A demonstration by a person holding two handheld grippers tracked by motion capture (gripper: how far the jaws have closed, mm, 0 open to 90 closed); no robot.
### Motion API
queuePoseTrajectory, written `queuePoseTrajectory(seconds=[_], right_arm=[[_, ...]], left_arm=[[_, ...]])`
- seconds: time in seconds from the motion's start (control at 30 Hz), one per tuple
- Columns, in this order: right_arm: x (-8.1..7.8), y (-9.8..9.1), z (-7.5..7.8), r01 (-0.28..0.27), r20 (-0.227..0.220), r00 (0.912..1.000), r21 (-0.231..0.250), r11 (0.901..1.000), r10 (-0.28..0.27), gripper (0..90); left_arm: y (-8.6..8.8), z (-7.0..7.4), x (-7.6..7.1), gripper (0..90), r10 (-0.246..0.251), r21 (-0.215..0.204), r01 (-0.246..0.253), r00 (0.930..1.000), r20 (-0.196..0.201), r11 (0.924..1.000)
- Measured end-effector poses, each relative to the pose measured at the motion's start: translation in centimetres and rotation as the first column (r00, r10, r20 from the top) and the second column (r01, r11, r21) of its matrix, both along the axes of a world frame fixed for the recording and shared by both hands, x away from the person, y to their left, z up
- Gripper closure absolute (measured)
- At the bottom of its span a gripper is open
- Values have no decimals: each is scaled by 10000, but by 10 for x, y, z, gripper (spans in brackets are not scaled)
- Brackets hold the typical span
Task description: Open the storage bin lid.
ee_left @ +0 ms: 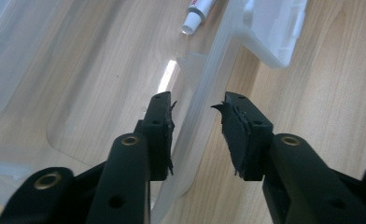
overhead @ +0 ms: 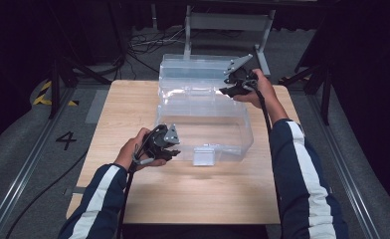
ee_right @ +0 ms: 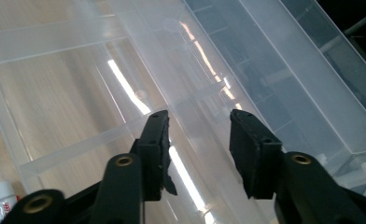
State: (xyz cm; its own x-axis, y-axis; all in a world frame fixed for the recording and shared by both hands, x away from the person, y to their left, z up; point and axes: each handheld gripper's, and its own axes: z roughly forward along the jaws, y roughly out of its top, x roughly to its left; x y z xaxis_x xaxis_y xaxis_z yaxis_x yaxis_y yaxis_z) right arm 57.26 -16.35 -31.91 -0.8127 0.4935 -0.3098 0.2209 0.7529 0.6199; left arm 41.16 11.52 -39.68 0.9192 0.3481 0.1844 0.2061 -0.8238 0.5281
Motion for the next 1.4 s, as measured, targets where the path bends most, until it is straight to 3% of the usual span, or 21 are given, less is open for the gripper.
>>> queuePoseTrajectory(seconds=[0.17, 0.27, 0.4, 0.77, 1.1, 1.27, 1.4], right_arm=[[-2, 6, 1, -51, 236, 9997, -534, 9986, 64, 621], [-3, 13, 1, -126, 468, 9987, -1216, 9925, 184, 637], [-4, 20, 6, -265, 357, 9988, -1603, 9867, 326, 679], [-6, 22, 12, -877, 39, 9960, -1679, 9819, 896, 777], [-12, 26, 19, -1480, -271, 9890, -2075, 9670, 1455, 836], [-15, 28, 22, -1738, -363, 9848, -2389, 9554, 1700, 849], [-19, 28, 25, -1885, -458, 9821, -2405, 9522, 1828, 855]], left_arm=[[-4, -3, 3, 719, -4, 142, 3, 10000, 40, 9999], [-9, -6, 6, 730, -79, 447, 85, 9999, -124, 9990], [-12, -7, 7, 737, -90, 563, 100, 9998, -191, 9984], [-12, -12, 10, 737, -13, 122, 19, 9986, -536, 9999], [-12, -14, 12, 728, -64, 68, 70, 9970, -771, 10000], [-12, -14, 12, 727, -65, 69, 71, 9972, -745, 10000], [-12, -14, 12, 726, -61, 66, 66, 9972, -741, 10000]])
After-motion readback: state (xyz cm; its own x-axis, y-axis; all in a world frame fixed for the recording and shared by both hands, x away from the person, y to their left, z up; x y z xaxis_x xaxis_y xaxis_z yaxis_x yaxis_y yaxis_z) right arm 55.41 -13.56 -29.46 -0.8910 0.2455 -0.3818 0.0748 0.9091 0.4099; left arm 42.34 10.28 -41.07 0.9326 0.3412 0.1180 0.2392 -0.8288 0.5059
